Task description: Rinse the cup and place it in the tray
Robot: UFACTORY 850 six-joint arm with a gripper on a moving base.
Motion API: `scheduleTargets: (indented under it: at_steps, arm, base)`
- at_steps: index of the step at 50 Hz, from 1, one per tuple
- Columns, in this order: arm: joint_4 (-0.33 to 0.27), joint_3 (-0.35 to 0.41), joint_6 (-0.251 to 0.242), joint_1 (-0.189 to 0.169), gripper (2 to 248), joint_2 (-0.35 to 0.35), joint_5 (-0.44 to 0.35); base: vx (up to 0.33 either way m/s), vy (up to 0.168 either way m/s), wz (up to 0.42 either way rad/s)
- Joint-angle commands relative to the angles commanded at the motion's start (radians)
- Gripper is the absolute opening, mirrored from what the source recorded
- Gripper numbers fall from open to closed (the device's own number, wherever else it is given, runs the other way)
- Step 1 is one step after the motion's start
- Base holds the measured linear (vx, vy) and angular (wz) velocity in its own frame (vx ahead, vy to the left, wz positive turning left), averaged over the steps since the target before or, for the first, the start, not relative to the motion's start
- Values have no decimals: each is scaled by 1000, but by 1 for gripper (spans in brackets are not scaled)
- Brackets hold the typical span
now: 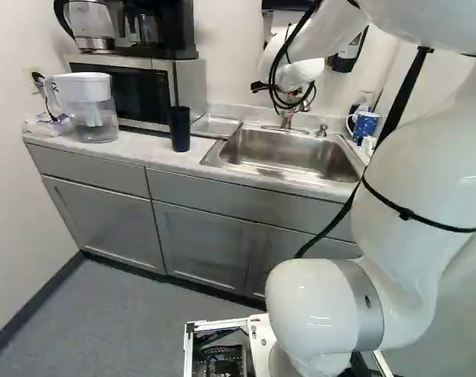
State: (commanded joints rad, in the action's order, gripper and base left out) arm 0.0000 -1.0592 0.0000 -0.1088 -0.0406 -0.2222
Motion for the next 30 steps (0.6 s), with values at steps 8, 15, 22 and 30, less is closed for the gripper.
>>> scheduleTargets:
  at_steps: [8,15,22,30]
  arm:
    - [0,-42,0,-9,247,-40,0]
    - [0,-77,0,-15,247,-74,0]
    - [0,-113,0,-20,247,-108,0]
    - [0,-151,0,-26,247,-143,0]
  base:
    - [0,0,0]
    - [0,0,0]
    - [0,0,0]
    - [0,0,0]
